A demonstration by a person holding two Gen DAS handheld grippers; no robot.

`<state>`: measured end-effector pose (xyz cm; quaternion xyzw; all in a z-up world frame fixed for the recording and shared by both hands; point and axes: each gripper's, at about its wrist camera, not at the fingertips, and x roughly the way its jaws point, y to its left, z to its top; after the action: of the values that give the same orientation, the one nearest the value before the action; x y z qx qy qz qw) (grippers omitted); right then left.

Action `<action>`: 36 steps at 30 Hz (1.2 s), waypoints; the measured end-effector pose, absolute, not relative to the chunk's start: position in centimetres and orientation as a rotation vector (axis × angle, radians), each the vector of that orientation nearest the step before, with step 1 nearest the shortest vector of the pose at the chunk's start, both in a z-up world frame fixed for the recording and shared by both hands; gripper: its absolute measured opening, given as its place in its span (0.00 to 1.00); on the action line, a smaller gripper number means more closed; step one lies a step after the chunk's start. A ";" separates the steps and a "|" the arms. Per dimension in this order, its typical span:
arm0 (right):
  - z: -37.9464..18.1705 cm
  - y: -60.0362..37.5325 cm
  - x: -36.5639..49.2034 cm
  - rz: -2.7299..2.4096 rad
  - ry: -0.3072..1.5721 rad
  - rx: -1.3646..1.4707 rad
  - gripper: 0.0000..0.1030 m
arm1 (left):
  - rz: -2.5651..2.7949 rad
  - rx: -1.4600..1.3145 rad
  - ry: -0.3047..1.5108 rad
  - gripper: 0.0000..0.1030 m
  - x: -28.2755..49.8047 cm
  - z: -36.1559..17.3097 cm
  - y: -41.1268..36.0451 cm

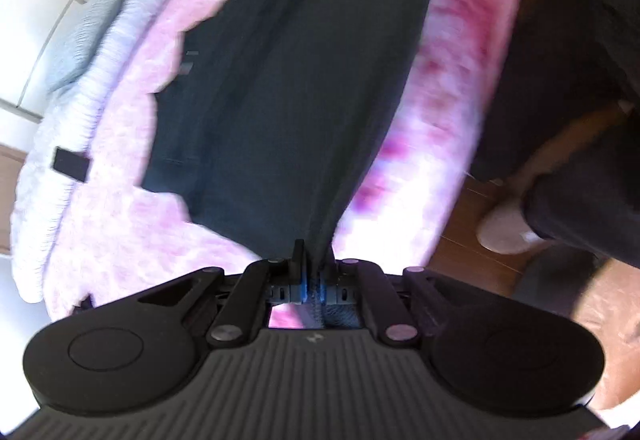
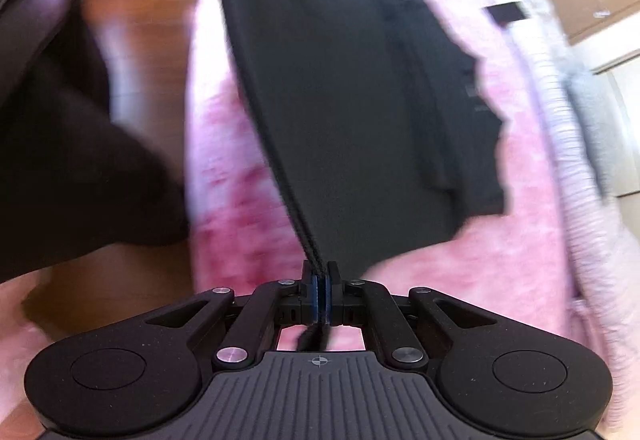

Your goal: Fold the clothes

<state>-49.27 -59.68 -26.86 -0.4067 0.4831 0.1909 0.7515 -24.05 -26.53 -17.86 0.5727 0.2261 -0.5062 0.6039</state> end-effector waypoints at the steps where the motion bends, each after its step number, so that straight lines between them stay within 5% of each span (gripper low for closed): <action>1: -25.9 -60.8 -47.1 0.419 1.049 -0.880 0.02 | -1.167 1.319 0.529 0.04 -21.8 -17.0 -28.1; 8: -22.9 -70.2 -28.1 0.461 1.071 -0.808 0.02 | -1.195 1.220 0.691 0.04 -4.8 -14.4 -39.3; 16: -30.0 -78.9 -10.6 0.481 1.194 -0.621 0.02 | -1.161 1.184 0.865 0.04 6.5 -21.5 -47.4; 28: -33.6 -82.9 -3.7 0.396 1.258 -0.436 0.02 | -1.197 1.168 0.920 0.05 14.4 -27.7 -51.5; 32: -35.5 -83.1 -1.6 0.343 1.285 -0.412 0.03 | -1.166 1.181 0.936 0.24 16.4 -30.4 -52.0; 36: -36.9 -83.1 -1.2 0.279 1.286 -0.417 0.03 | -1.053 1.109 0.921 0.26 18.6 -31.2 -51.2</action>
<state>-1.16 -83.07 -36.87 -0.1924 0.5931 0.1289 0.7712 18.63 -51.21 -31.17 0.4839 0.4017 -0.4592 0.6274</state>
